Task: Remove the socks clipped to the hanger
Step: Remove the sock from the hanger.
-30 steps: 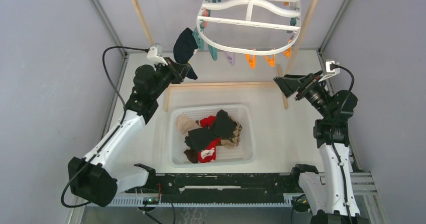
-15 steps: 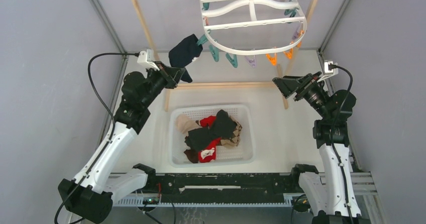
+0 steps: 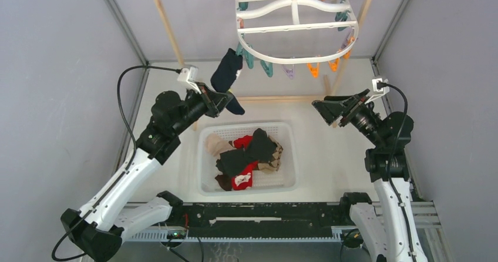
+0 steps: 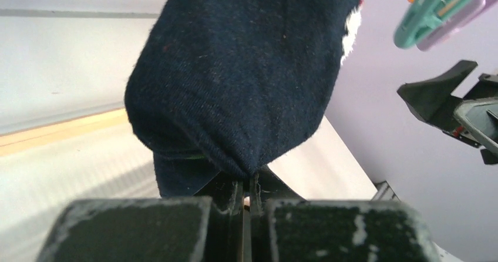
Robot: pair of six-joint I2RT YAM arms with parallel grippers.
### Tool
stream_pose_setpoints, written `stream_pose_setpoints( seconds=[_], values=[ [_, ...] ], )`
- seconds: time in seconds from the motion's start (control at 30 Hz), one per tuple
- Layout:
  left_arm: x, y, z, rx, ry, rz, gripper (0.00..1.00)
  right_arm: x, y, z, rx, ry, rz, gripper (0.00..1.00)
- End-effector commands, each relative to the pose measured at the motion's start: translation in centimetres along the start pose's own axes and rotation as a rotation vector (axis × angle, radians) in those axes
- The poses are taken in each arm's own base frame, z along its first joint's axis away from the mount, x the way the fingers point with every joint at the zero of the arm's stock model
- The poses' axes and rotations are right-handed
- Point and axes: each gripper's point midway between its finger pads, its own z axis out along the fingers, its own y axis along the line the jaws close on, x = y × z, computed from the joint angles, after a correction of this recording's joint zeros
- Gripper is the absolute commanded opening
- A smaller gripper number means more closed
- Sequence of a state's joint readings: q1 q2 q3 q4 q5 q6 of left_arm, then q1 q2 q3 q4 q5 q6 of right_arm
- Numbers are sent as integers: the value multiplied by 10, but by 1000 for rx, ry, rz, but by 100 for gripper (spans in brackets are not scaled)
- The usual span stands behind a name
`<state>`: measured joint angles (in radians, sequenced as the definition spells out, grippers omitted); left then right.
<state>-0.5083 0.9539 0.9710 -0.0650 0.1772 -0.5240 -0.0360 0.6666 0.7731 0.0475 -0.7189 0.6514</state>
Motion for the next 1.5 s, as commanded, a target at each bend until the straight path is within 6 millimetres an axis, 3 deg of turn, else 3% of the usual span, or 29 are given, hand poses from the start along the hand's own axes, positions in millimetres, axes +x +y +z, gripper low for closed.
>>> stream_pose_setpoints(
  seconds=[0.0, 0.37, 0.5, 0.67, 0.9, 1.3, 1.47],
  values=[
    [-17, -27, -3, 44, -36, 1, 0, 3, 12, -2, -16, 7, -46, 86],
    [-22, -44, 4, 70, -22, -14, 0, 48, 52, 2, -188, 146, -58, 81],
    [-21, -50, 8, 88, -3, -24, 0, 61, 79, 17, -278, 156, -95, 79],
    [-18, -57, 9, 109, 25, -36, 0, 74, 94, 43, -321, 151, -129, 78],
    [-15, -72, 5, 152, 59, -54, 0, 89, 91, 80, -268, 147, -224, 81],
    [-3, -82, 1, 178, 89, -75, 0, 95, 111, 118, -322, 147, -242, 82],
    [-6, -85, -3, 187, 81, -76, 0, 108, 118, 131, -336, 191, -247, 69]
  ],
)
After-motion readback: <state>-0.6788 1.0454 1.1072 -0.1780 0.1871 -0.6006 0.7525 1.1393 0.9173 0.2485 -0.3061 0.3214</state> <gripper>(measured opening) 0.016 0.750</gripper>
